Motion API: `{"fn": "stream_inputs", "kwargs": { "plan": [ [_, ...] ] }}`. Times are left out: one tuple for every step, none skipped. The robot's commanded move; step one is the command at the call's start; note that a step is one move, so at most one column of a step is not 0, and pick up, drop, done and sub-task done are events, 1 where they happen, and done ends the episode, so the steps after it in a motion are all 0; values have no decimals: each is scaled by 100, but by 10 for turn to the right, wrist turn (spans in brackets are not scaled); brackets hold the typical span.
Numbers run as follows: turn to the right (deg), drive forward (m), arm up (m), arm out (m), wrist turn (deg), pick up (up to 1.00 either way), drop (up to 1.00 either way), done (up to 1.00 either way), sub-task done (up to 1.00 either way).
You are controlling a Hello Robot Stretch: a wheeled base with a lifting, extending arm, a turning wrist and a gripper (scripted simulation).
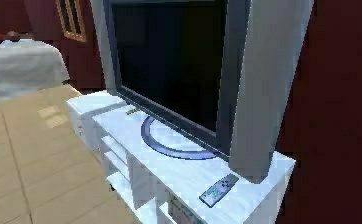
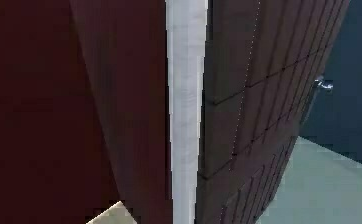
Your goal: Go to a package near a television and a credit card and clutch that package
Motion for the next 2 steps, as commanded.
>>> {"fn": "stream_inputs", "kwargs": {
  "plan": [
    [-450,0,0,0,0,0,0,0,0],
    [-330,0,0,0,0,0,0,0,0]
  ]
}}
